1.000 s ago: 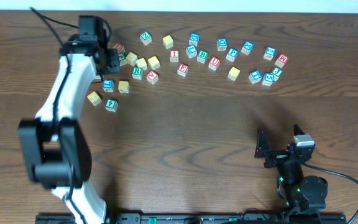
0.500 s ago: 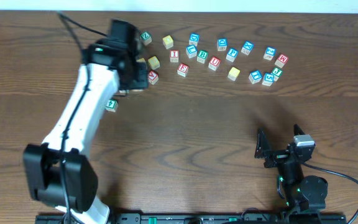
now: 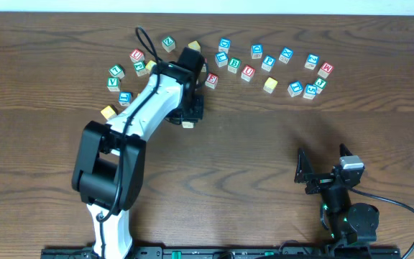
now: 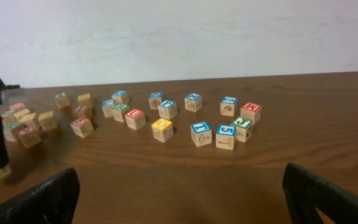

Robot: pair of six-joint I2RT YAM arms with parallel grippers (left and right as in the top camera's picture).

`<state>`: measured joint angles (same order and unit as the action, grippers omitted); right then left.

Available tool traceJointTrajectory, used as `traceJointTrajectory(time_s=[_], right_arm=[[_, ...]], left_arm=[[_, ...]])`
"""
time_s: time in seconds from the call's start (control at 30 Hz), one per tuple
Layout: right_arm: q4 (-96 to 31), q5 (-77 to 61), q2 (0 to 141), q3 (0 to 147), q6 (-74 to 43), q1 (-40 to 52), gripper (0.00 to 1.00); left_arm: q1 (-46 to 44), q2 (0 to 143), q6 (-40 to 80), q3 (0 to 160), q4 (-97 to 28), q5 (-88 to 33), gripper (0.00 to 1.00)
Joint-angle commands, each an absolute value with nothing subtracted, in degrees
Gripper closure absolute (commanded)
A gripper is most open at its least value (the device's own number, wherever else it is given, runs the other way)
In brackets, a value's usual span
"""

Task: Spell out NEURIPS
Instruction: 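Carry the green N block right and set it down in open space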

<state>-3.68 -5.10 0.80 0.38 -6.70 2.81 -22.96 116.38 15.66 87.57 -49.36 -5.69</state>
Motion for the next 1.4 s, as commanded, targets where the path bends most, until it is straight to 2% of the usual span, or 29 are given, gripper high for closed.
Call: traceJointTrajectory(time_s=[0.0, 0.5, 0.97, 1.0, 1.03, 1.1, 1.37], right_arm=[[-3.9, -4.8, 0.8, 0.3, -6.1, 3.0, 0.01], [-3.9, -4.8, 0.8, 0.3, -6.1, 3.0, 0.01], [-3.9, -4.8, 0.8, 0.3, -6.1, 3.0, 0.01], [-3.9, -4.8, 0.8, 0.3, -6.1, 3.0, 0.01], [-3.9, -4.8, 0.8, 0.3, -6.1, 3.0, 0.01], [-3.9, -4.8, 0.8, 0.3, -6.1, 3.0, 0.01], [-3.9, -4.8, 0.8, 0.3, -6.1, 3.0, 0.01]], left_arm=[[-23.2, 116.8, 16.6, 87.2, -48.1, -5.6, 0.72], [-23.3, 116.8, 13.9, 82.5, -38.9, -5.5, 0.72], [-23.3, 116.8, 13.4, 81.4, -36.8, -5.4, 0.71], [-23.3, 116.8, 13.4, 81.4, -36.8, -5.4, 0.7], [-23.3, 116.9, 13.4, 81.4, -36.8, -5.4, 0.64], [-23.3, 116.8, 13.4, 81.4, -36.8, -5.4, 0.6], [-23.3, 116.8, 13.4, 81.4, -36.8, -5.4, 0.58]])
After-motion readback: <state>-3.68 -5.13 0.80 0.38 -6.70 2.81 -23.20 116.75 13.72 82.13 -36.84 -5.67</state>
